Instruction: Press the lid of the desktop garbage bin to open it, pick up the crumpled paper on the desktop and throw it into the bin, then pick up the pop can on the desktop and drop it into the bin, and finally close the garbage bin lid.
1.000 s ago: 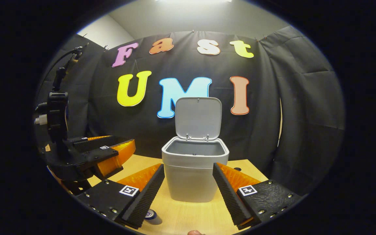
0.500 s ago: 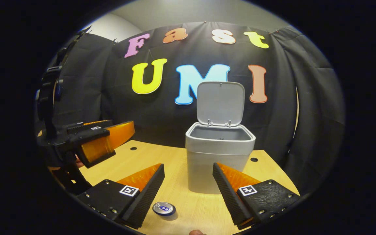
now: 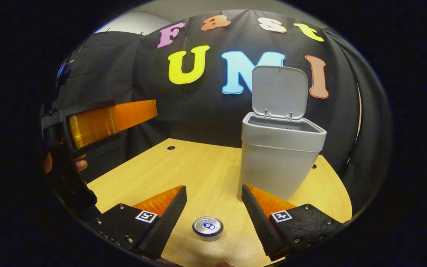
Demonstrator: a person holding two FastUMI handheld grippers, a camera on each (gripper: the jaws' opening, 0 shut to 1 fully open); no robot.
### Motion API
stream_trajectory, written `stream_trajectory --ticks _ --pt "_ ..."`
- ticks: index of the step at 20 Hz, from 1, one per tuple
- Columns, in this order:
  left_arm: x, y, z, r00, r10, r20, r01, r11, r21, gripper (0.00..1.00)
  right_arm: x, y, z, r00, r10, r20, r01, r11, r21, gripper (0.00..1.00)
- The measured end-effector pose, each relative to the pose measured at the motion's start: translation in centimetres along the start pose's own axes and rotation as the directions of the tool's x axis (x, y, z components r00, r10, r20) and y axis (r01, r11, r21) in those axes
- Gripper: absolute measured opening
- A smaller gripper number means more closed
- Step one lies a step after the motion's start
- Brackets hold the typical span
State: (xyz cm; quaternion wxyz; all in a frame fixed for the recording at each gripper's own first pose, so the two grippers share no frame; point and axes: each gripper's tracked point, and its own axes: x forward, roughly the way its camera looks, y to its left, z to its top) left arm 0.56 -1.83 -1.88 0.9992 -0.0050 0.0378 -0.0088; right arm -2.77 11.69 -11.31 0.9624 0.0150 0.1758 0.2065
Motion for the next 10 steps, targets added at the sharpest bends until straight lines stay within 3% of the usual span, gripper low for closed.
stream_trajectory --ticks 2,3,5,9,10 --pt "-0.4 0.5 -0.1 1.000 0.011 -0.003 -0.011 1.000 0.007 0.96 0.4 0.2 -0.9 0.999 0.008 -0.032 -0.008 1.000 -0.006 0.96" --pt "-0.6 0.8 -0.1 1.000 0.019 -0.004 -0.019 1.000 0.009 1.00 0.6 0.3 -1.4 0.999 0.015 -0.049 -0.016 1.000 -0.009 0.96" --pt "-1.0 1.3 -0.1 0.999 0.033 -0.004 -0.033 0.999 0.005 0.96 0.9 0.5 -2.2 0.997 0.022 -0.078 -0.023 1.000 -0.014 0.96" --pt "-1.4 1.7 0.3 0.999 0.044 0.003 -0.044 0.999 -0.006 1.00 1.7 0.7 -4.0 0.989 0.037 -0.142 -0.039 0.999 -0.009 0.96" --pt "-1.4 1.7 0.4 0.999 0.047 0.005 -0.047 0.999 -0.008 0.96 1.9 0.7 -4.6 0.985 0.042 -0.169 -0.044 0.999 -0.006 0.96"
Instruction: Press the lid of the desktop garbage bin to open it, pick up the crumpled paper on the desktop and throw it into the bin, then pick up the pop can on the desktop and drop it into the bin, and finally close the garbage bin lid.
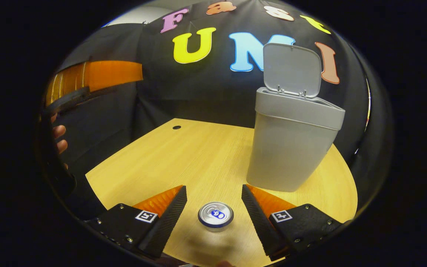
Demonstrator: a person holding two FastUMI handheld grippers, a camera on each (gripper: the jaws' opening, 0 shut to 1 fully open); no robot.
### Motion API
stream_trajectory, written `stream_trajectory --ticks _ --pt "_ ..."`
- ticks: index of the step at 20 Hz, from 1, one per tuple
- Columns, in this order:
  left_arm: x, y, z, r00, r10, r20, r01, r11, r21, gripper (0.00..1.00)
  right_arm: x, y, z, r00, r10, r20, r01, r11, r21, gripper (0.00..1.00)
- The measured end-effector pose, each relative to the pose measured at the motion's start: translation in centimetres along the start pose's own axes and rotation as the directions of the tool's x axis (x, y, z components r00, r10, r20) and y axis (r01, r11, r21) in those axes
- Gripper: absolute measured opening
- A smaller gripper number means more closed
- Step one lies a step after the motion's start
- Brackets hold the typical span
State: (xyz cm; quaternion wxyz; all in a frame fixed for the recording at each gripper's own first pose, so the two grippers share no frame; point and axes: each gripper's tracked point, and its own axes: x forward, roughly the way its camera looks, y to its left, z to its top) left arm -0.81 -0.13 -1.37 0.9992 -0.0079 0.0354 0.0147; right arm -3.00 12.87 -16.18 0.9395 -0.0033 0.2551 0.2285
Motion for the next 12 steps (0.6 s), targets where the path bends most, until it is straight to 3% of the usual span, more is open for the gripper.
stream_trajectory --ticks 1,3,4,6,12 --pt "0.0 0.0 0.0 1.000 0.003 0.000 -0.003 1.000 -0.001 1.00 0.2 -0.1 -0.5 1.000 0.000 -0.023 0.000 1.000 0.004 0.96" --pt "-0.1 0.0 -0.3 1.000 0.009 -0.007 -0.009 1.000 -0.006 0.92 0.6 -0.3 -1.4 0.998 -0.003 -0.064 0.003 1.000 0.012 0.96" --pt "-0.1 0.0 -0.3 1.000 0.011 -0.008 -0.011 1.000 -0.009 1.00 0.8 -0.2 -1.9 0.996 0.003 -0.085 -0.002 1.000 0.014 0.96" --pt "-0.1 -0.1 -0.4 1.000 0.015 -0.013 -0.015 1.000 -0.010 0.97 1.2 -0.2 -3.0 0.991 0.010 -0.132 -0.008 1.000 0.015 0.96" --pt "-0.2 -0.1 -0.8 0.999 0.025 -0.023 -0.025 1.000 -0.004 1.00 2.4 -0.1 -6.1 0.968 0.023 -0.250 -0.017 0.999 0.029 0.96"
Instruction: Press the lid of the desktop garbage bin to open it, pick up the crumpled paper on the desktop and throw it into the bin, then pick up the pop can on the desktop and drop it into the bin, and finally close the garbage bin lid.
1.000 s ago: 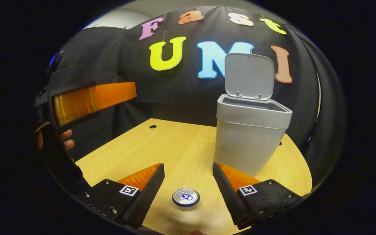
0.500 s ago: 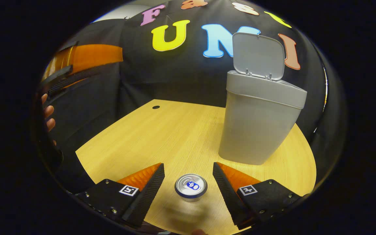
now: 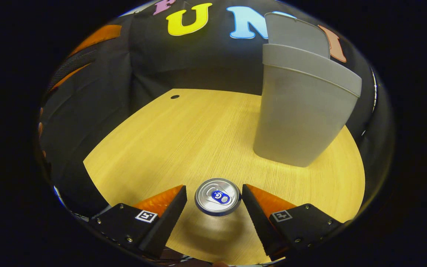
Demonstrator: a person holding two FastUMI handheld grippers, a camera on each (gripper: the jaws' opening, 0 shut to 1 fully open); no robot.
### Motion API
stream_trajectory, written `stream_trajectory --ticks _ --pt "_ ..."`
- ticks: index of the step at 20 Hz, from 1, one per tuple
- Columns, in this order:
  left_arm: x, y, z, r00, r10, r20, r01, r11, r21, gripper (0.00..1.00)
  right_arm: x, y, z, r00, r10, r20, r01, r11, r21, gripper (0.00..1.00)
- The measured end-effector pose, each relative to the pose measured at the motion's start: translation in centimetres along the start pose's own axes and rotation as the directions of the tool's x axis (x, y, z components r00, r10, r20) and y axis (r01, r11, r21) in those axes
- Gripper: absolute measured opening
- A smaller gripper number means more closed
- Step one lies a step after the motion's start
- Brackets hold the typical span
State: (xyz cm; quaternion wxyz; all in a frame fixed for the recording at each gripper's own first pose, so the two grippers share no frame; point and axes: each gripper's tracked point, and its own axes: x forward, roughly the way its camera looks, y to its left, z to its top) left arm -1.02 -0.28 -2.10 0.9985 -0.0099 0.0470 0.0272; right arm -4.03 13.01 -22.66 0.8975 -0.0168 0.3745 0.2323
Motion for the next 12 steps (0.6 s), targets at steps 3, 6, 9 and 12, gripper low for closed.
stream_trajectory --ticks 3,6,9,12 --pt "0.07 0.28 0.15 1.000 0.006 -0.001 -0.006 1.000 -0.001 1.00 0.32 0.00 -0.99 0.999 0.006 -0.035 -0.005 1.000 0.001 0.96" --pt "0.21 0.37 0.09 1.000 0.009 -0.004 -0.009 1.000 0.002 1.00 0.54 -0.38 -1.35 0.999 -0.003 -0.049 0.003 1.000 -0.007 0.97" --pt "0.18 0.52 0.03 1.000 0.015 -0.008 -0.015 1.000 0.002 1.00 0.60 -0.60 -1.18 0.999 -0.011 -0.051 0.010 1.000 -0.017 0.91" --pt "0.41 0.46 0.13 1.000 0.012 -0.009 -0.012 1.000 -0.002 1.00 0.50 -0.76 -1.19 0.998 -0.016 -0.053 0.015 1.000 -0.021 0.86"
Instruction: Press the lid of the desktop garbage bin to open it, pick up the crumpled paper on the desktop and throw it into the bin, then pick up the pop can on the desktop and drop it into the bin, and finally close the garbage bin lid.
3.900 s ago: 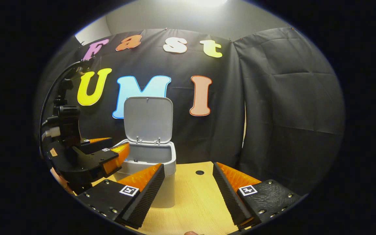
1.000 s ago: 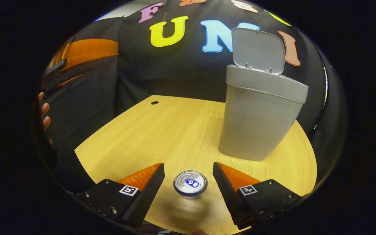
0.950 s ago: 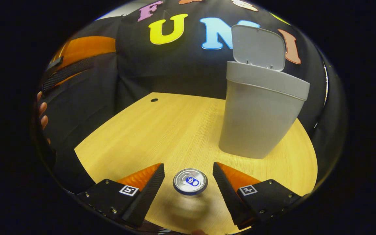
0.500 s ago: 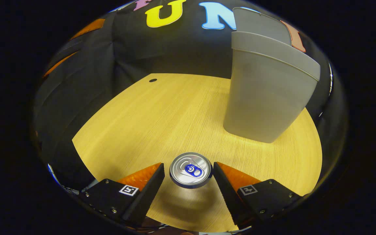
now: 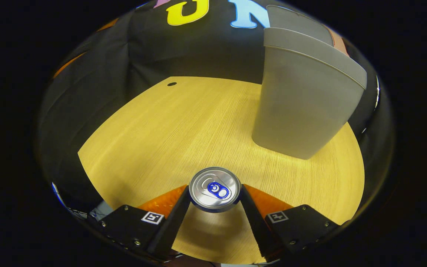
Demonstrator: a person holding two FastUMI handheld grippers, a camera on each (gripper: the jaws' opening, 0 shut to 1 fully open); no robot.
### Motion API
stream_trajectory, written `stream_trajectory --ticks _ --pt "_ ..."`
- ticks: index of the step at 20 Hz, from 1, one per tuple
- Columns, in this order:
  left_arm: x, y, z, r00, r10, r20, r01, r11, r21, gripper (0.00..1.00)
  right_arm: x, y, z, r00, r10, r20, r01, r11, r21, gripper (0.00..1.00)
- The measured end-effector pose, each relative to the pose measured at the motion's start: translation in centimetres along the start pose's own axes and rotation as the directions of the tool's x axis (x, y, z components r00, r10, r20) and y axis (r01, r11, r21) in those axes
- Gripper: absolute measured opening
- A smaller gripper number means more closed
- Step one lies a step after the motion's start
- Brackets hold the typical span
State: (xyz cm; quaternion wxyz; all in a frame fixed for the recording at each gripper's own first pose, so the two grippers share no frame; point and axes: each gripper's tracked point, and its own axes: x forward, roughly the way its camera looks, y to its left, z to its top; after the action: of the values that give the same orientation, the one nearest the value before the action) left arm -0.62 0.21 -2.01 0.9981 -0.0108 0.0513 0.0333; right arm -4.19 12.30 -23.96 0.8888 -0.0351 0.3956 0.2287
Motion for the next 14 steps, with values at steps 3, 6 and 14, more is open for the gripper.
stream_trajectory --ticks 3,6,14 --pt "0.1 -0.1 0.1 1.000 -0.005 0.003 0.005 1.000 0.000 1.00 -0.7 -0.3 0.5 1.000 0.005 0.026 -0.005 1.000 0.014 0.84" --pt "0.4 -0.5 0.2 1.000 -0.014 0.004 0.014 1.000 -0.010 1.00 -1.8 -0.7 1.4 0.998 -0.004 0.063 0.003 1.000 0.029 0.83" --pt "1.2 -1.9 0.0 0.999 -0.054 -0.003 0.054 0.998 -0.019 0.97 -7.4 -1.9 6.3 0.975 -0.021 0.223 0.009 0.999 0.053 0.83"
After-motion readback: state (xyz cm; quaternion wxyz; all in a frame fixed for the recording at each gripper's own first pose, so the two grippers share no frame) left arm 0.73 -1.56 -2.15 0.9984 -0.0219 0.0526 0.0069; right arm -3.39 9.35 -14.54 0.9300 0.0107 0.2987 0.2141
